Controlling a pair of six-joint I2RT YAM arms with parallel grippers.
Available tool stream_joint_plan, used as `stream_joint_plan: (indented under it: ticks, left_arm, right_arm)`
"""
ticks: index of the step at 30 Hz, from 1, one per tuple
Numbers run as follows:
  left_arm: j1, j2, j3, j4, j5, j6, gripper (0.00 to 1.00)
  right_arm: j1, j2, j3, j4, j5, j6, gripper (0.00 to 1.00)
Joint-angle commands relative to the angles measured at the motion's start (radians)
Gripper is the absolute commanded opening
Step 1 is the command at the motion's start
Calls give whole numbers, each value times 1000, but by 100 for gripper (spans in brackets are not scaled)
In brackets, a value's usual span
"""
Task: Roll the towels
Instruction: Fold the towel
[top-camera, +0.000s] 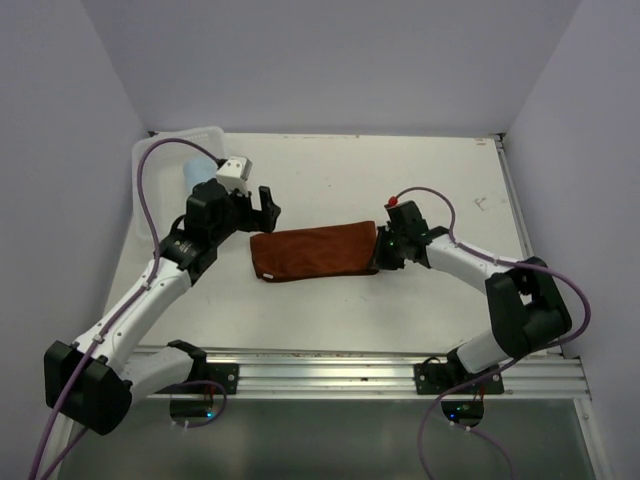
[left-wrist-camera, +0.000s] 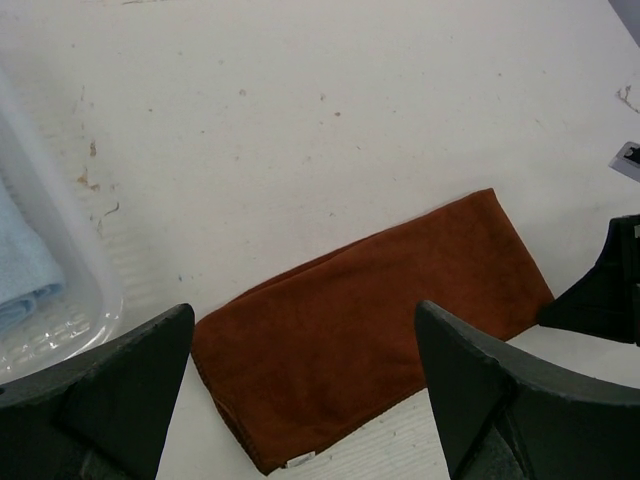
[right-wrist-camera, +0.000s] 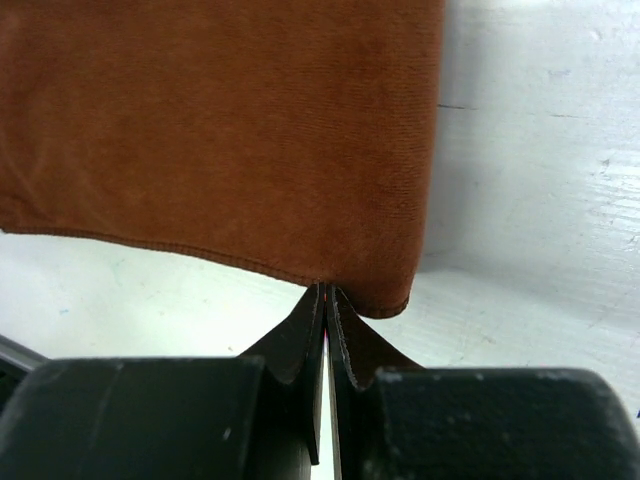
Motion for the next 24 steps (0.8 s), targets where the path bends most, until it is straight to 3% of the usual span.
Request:
stream_joint_plan:
  ticks: [1, 13, 24]
  left_arm:
    - [-21, 1, -8, 50, -14, 36, 95]
    - [-51, 11, -6, 42, -45, 46, 95]
    - [-55, 86, 58, 38, 55, -4, 96]
  right_arm:
    - [-17, 31, -41, 92, -24, -16, 6]
    - [-72, 75, -90, 126, -68, -36, 6]
    - [-71, -140, 71, -72, -142, -76, 11]
